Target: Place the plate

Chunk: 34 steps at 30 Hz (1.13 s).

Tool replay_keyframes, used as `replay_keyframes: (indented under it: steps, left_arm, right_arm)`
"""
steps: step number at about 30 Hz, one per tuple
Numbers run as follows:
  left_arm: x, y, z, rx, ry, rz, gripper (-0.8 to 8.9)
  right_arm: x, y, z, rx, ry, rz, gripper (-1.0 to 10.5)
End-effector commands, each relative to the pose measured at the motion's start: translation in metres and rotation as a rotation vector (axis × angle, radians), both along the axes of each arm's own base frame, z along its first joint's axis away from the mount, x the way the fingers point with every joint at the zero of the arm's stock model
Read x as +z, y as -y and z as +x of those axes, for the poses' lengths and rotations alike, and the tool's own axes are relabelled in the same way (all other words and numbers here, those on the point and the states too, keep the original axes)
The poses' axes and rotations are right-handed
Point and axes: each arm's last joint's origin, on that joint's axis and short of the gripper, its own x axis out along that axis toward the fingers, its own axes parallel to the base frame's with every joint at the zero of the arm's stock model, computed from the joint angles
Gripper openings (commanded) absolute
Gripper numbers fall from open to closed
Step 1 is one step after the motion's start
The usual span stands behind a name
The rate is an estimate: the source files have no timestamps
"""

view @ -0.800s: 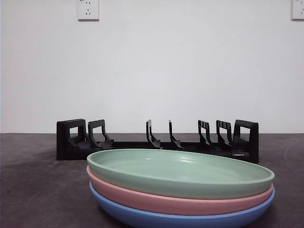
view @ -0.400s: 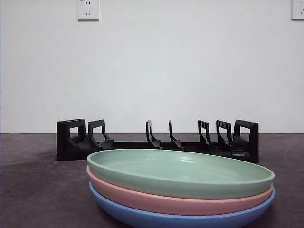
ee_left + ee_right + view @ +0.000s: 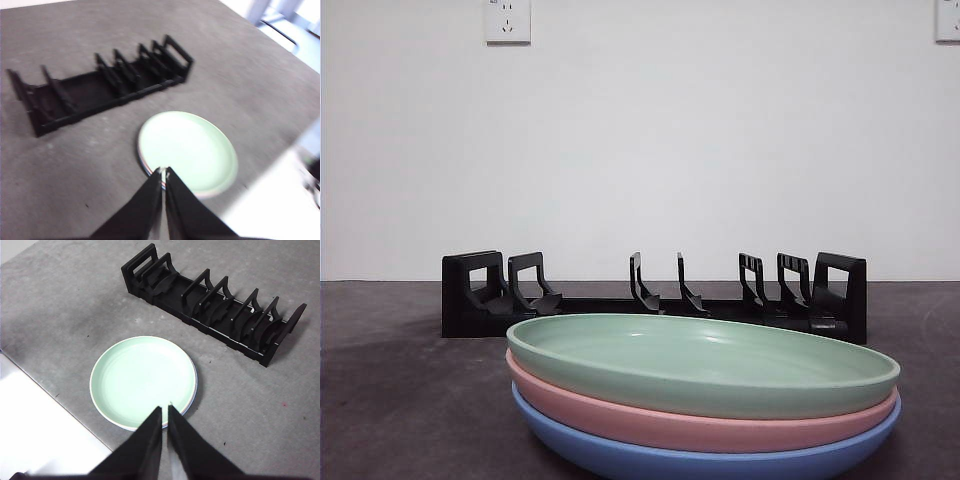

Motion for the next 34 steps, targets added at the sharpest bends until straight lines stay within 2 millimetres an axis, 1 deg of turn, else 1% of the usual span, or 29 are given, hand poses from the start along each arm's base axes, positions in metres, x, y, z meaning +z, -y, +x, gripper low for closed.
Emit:
replay_keyframes:
  steps: [1,6,10,16,18,21,23,26,34]
  left_arm:
    - [-0.019,0.003,0.013,0.081,0.04,-0.024,0.09]
    - [-0.073,-0.004,0.033,0.28,0.137,-0.067,0.09]
    - [-0.126,-0.015,0.041,0.435,0.209,-0.072,0.09]
    - [-0.193,-0.025,0.049,0.55,0.323,-0.065,0.09]
    - [-0.207,-0.027,0.05,0.579,0.337,-0.045,0.09]
    - [-0.223,-0.028,0.052,0.635,0.329,-0.018,0.09]
    - [-0.229,-0.029,0.054,0.675,0.331,-0.003,0.09]
    - [-0.237,-0.03,0.055,0.688,0.317,0.006,0.09]
    - [-0.236,-0.03,0.055,0.688,0.322,0.004,0.09]
  right_arm:
    - [0.004,0.0,0.0,0.01,0.014,0.013,0.2]
    - [0.004,0.0,0.0,0.01,0.014,0.013,0.2]
    - [0.004,0.0,0.0,0.01,0.014,0.013,0.2]
    - [0.004,0.0,0.0,0.01,0.014,0.013,0.2]
    - [0.004,0.0,0.0,0.01,0.014,0.013,0.2]
    - [0.004,0.0,0.0,0.01,0.014,0.013,0.2]
    - [0.004,0.0,0.0,0.01,0.014,0.013,0.2]
    - [0.004,0.0,0.0,0.01,0.014,0.013,0.2]
    - [0.004,0.0,0.0,0.01,0.014,0.013,0.2]
